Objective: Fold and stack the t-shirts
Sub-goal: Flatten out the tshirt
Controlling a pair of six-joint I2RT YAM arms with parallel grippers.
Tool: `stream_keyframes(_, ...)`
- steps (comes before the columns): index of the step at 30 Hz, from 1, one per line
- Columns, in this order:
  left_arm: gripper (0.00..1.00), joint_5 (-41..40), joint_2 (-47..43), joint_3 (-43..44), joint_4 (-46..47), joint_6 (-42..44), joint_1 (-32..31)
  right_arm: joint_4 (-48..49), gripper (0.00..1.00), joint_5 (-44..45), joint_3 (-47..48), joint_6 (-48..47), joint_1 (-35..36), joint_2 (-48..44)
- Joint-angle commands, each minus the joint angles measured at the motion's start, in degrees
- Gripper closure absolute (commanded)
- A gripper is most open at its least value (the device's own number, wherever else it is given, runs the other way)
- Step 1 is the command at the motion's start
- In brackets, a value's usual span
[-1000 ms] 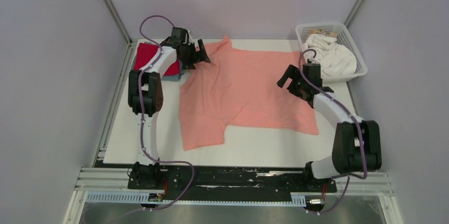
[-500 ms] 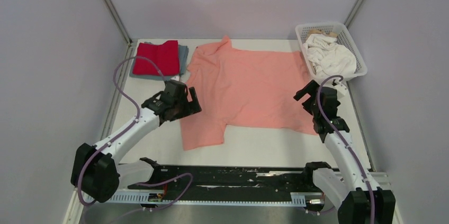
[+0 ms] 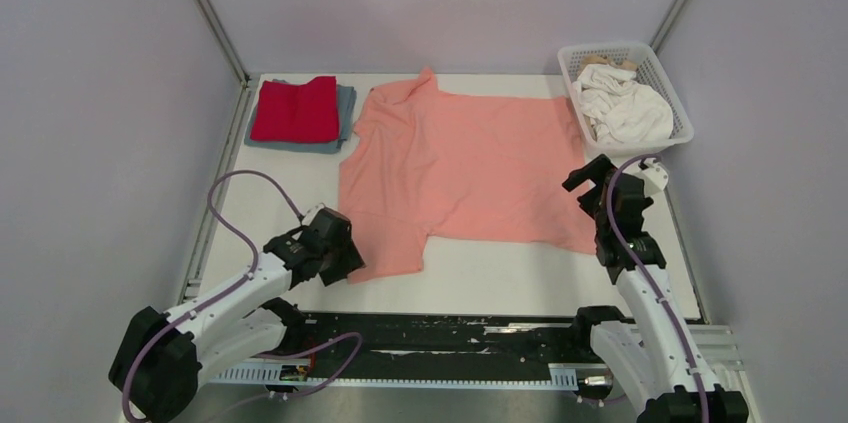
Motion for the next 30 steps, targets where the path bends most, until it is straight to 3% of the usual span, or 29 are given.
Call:
stream_keyframes(1, 0.46, -0.19, 1.67, -1.19, 3.41, -4.06, -0.4, 0.87, 0.0, 0.43, 0.0, 0.17, -0.11, 0.9)
stream_keyframes(4, 0.57, 1.7, 4.09, -1.81, 5.79, -3.8, -0.41, 0.71, 0.0, 0.68, 0.0, 0.21, -0.13, 1.49)
stream_keyframes(8, 0.61, 2.43, 8.14, -2.47, 10.74, -2.36, -0.52, 0.31, 0.0, 1.7, 0.1, 0.29, -0.07, 1.57)
stream_keyframes(10, 0.8, 2.53, 11.02, -1.94, 12.97, -1.09, -0.44, -0.16, 0.0, 2.3, 0.29, 0.17, -0.09, 1.45)
stream_keyframes(11, 0.96, 2.08, 12.68, -1.05, 13.31, -0.36, -0.53, -0.84, 0.0, 2.71, 0.46, 0.26, -0.09, 1.27)
stream_keyframes(12, 0.99, 1.61, 13.26, -0.48, 13.2, -0.03, -0.5, -1.64, 0.0, 3.26, 0.66, 0.29, -0.13, 1.22)
stream_keyframes(16, 1.0, -1.89, 12.45, 1.18, 12.96, 3.42, -0.47, -7.18, 0.0, 6.05, 2.22, 1.36, -0.43, 2.7)
stream_keyframes(20, 1.0, -6.18, 8.81, 1.63, 13.02, 7.37, -0.5, -13.66, 0.0, 2.81, 3.05, 1.12, -3.59, 6.38)
stream_keyframes(26, 1.0, -10.06, 5.37, 1.89, 11.72, 10.28, -0.45, -20.62, 0.07, 0.06, 2.34, 1.23, -9.46, 10.54)
stream_keyframes(30, 1.0, -10.0, 3.56, 0.55, 12.96, 10.74, -0.4, -19.72, 0.19, -3.06, 1.68, 1.01, -10.78, 13.32)
